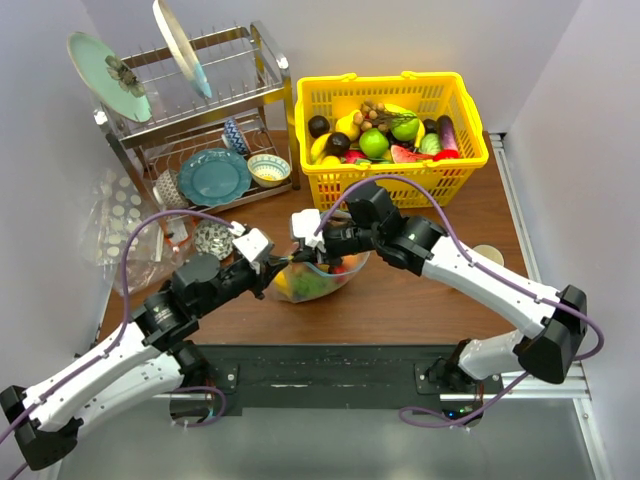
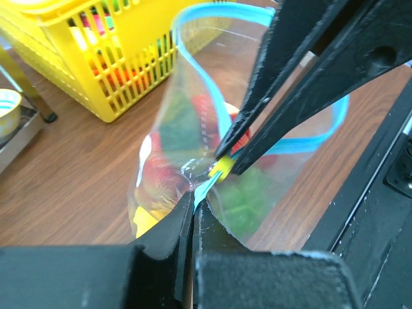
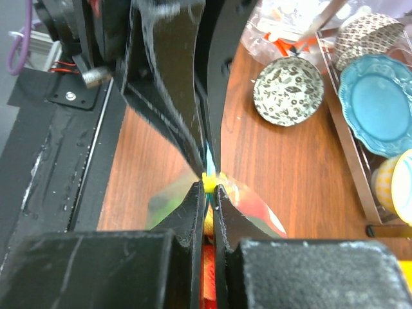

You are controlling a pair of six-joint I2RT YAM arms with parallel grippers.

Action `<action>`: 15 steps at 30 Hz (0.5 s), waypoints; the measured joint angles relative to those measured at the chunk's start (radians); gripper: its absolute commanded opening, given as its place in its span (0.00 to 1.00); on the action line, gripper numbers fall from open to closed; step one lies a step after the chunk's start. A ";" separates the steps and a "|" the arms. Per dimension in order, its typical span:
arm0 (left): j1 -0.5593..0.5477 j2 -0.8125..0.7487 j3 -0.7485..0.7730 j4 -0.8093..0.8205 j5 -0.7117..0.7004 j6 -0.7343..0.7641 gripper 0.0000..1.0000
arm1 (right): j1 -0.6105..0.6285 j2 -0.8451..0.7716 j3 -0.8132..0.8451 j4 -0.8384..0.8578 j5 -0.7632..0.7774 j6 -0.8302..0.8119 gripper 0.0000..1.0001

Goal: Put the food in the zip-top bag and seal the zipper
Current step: Zip the zipper food storage bag at the center of the board.

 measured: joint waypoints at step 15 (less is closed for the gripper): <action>0.000 -0.050 0.000 -0.055 -0.201 -0.039 0.00 | 0.000 -0.046 -0.060 0.009 0.093 0.028 0.00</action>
